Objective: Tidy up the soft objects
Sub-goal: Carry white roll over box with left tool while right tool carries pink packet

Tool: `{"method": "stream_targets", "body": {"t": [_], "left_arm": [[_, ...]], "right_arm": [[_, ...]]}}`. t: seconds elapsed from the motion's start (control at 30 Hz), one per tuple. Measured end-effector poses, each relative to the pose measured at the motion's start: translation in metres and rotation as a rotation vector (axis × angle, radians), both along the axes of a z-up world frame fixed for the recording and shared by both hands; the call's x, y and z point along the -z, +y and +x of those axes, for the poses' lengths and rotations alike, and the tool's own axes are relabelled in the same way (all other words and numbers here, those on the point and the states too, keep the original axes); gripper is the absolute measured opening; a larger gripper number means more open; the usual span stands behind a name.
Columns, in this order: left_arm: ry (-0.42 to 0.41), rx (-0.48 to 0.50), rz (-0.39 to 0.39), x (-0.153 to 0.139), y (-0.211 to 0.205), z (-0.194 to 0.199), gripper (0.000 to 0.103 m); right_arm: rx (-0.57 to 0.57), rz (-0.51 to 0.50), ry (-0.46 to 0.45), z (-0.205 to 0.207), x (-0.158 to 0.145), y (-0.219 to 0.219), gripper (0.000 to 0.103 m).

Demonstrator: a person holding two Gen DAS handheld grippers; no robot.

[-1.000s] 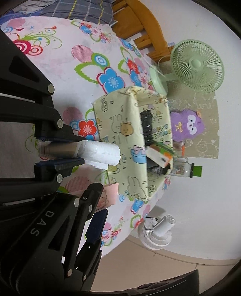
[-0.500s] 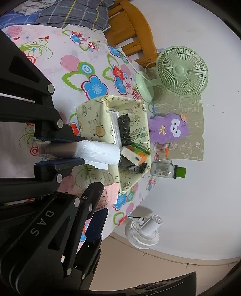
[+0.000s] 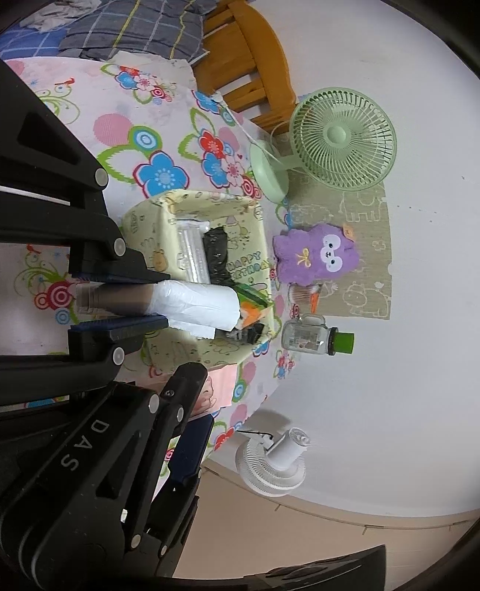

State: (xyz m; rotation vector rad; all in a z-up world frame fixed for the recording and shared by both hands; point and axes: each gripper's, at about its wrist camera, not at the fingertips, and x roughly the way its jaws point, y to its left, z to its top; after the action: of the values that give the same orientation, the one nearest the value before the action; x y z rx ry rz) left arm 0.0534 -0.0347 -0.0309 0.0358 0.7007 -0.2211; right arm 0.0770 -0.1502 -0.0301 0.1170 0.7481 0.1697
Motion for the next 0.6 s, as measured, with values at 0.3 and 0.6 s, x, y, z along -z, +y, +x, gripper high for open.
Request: {"method": "stream_targets", "body": {"t": [0.3, 0.6], "left_arm": [[-0.013, 0.015, 0.002, -0.007, -0.004, 0.020, 0.014], [-0.011, 0.017, 0.000, -0.008, -0.004, 0.040, 0.014]], "right_arm": [[0.000, 0.006, -0.016, 0.020, -0.009, -0.001, 0.043], [0.004, -0.002, -0.016, 0.044, -0.011, -0.001, 0.043]]}}
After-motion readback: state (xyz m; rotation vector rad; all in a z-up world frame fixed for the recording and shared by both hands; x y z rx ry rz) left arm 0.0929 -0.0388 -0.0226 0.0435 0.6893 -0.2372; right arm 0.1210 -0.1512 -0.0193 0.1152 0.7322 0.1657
